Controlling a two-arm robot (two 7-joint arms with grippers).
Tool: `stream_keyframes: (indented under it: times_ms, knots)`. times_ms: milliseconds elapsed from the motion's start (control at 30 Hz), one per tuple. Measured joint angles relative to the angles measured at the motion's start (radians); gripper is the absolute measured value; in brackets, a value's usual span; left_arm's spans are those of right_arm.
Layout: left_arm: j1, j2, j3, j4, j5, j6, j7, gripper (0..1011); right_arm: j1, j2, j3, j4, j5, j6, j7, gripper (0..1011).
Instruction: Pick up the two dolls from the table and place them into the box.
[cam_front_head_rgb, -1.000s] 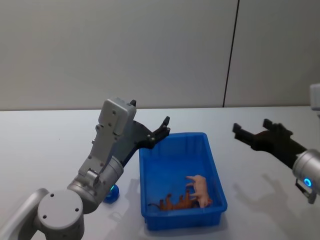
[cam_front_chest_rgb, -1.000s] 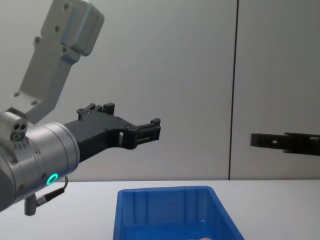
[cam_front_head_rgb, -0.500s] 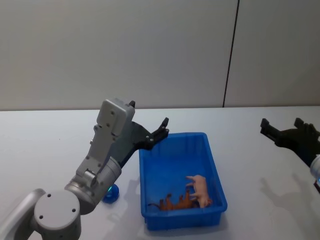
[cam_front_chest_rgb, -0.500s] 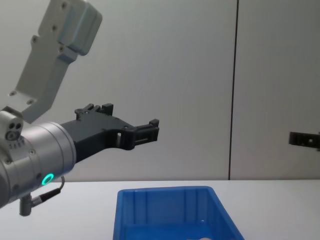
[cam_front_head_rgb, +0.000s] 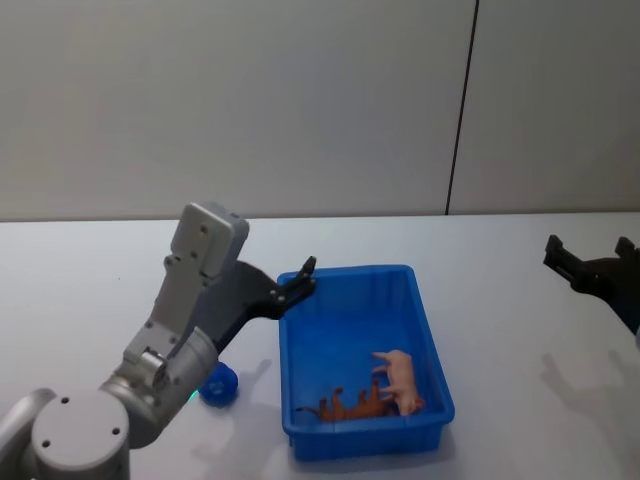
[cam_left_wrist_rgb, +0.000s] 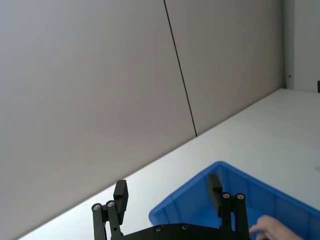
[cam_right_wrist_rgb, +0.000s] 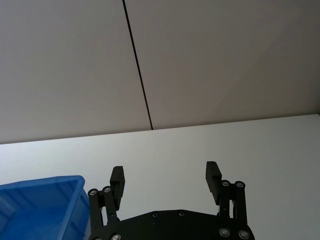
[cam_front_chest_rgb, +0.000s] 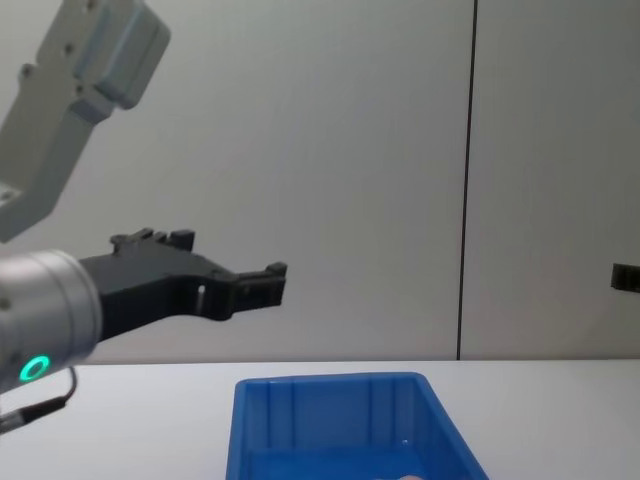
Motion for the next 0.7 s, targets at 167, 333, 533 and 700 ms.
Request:
stream_keyframes:
  times_ms: [167, 333, 533, 700]
  knots:
    - [0.029, 0.029, -0.011, -0.045, -0.037, 0.074, 0.019, 1001, -0.002, 0.0, 0.002, -0.001, -0.001, -0.003, -0.009, 1000]
    - [0.056, 0.052, -0.02, -0.081, -0.07, 0.141, 0.039, 1001, -0.003, 0.001, 0.003, -0.001, -0.001, -0.004, -0.017, 1000]
    - [0.083, 0.077, -0.033, -0.115, -0.112, 0.23, 0.06, 1001, -0.004, 0.001, 0.004, -0.002, -0.002, -0.006, -0.021, 1000]
    - [0.099, 0.09, -0.041, -0.129, -0.145, 0.312, 0.075, 1001, -0.005, 0.002, 0.004, -0.002, -0.002, -0.006, -0.024, 1000]
